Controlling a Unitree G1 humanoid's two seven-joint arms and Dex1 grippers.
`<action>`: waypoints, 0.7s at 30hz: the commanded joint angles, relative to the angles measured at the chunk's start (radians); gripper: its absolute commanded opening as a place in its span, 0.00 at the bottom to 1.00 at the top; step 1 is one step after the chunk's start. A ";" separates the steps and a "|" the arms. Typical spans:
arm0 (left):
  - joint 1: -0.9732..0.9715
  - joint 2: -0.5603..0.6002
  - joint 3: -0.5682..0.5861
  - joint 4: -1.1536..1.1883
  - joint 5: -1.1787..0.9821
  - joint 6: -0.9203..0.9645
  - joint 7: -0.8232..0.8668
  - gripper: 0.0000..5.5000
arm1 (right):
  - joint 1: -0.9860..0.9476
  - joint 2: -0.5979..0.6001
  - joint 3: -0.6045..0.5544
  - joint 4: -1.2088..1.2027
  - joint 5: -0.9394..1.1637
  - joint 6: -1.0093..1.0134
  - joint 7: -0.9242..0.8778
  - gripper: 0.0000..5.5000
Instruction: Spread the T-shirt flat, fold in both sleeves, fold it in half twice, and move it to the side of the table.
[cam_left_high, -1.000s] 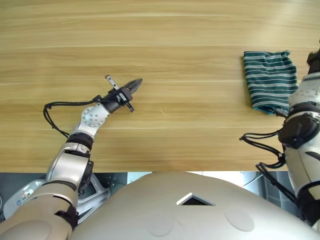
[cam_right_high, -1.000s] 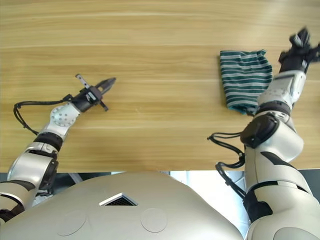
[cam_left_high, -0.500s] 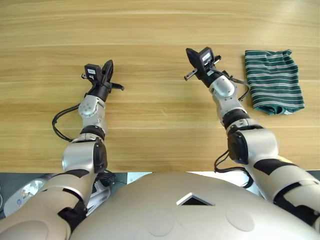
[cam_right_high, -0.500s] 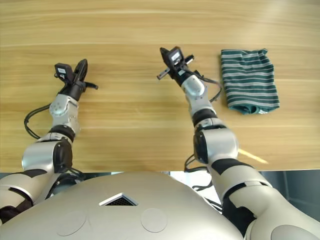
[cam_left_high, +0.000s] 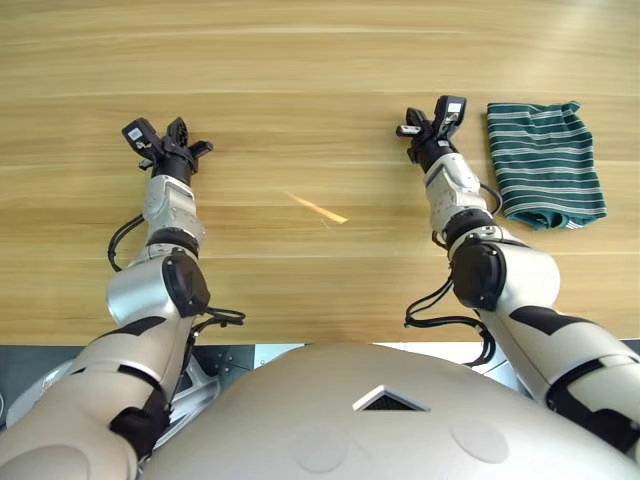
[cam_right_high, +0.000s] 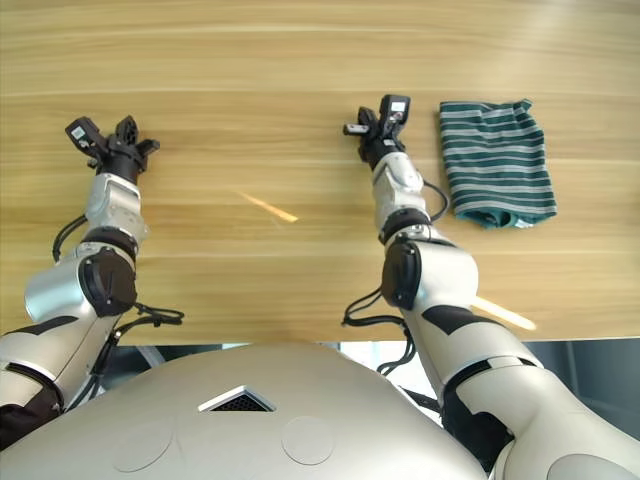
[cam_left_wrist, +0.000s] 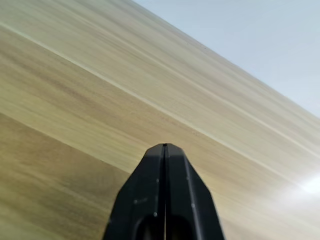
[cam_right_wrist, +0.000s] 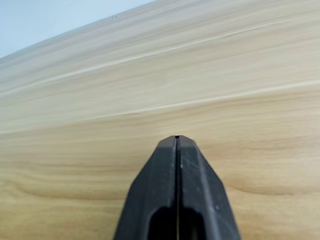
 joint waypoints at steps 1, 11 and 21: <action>-0.053 0.010 0.004 0.024 0.047 0.052 0.060 0.00 | -0.066 -0.029 0.020 0.015 -0.052 0.026 -0.098 0.00; -0.073 0.011 0.027 0.023 0.094 0.079 0.055 0.00 | -0.076 -0.039 0.040 0.019 -0.138 0.046 -0.204 0.00; -0.065 0.006 0.030 0.019 0.119 0.074 0.007 0.00 | -0.056 -0.027 0.076 0.016 -0.182 0.020 -0.227 0.00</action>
